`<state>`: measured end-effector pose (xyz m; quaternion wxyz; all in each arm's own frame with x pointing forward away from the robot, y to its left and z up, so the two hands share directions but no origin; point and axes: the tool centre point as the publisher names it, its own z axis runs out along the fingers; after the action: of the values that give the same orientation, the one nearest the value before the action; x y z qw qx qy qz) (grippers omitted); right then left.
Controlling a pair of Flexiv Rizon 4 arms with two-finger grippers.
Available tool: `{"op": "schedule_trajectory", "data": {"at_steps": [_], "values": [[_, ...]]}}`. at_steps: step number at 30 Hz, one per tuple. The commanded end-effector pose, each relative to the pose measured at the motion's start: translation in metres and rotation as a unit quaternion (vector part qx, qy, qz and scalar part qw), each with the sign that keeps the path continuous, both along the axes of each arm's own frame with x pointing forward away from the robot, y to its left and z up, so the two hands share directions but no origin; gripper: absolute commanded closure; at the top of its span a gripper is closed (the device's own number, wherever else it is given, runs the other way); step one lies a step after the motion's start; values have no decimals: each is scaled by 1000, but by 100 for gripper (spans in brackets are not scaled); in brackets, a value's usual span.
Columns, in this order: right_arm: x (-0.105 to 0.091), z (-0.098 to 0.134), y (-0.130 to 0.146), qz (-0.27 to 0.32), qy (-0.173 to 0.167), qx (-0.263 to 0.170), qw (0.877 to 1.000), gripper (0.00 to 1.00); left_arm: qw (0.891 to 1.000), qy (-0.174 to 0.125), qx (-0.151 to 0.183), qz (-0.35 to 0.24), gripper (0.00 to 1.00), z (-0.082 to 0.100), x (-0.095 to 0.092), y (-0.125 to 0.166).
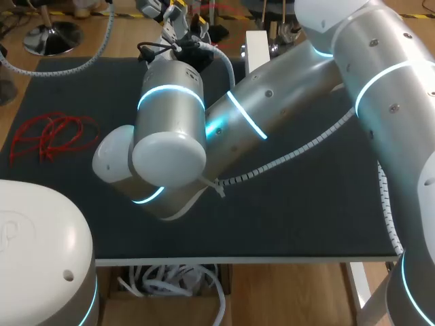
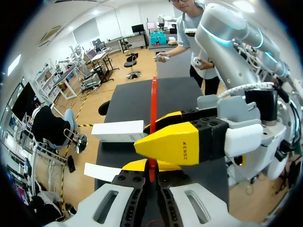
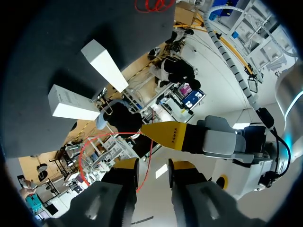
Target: Grab the tape and strap the tape.
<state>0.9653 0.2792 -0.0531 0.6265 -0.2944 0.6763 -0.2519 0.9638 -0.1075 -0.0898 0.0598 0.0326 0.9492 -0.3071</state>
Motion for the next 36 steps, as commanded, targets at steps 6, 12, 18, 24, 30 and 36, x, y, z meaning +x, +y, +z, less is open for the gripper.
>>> {"op": "schedule_trajectory", "data": {"at_steps": [6,12,18,24,30,36], "values": [[-5,6,-3,3,8,6,1000,81,1000,1,1,0,100,0,1,0],[-12,7,-4,11,11,11,1000,64,1000,1,1,0,100,0,1,0],[-22,12,-5,13,16,20,1000,70,1000,1,1,0,100,0,1,0],[-38,23,-13,15,22,30,999,70,1000,1,1,0,100,0,1,0],[-46,37,-32,6,20,37,999,69,1000,1,1,0,100,0,1,0],[-47,43,-50,-3,18,35,999,65,1000,1,1,0,100,0,1,0]]}}
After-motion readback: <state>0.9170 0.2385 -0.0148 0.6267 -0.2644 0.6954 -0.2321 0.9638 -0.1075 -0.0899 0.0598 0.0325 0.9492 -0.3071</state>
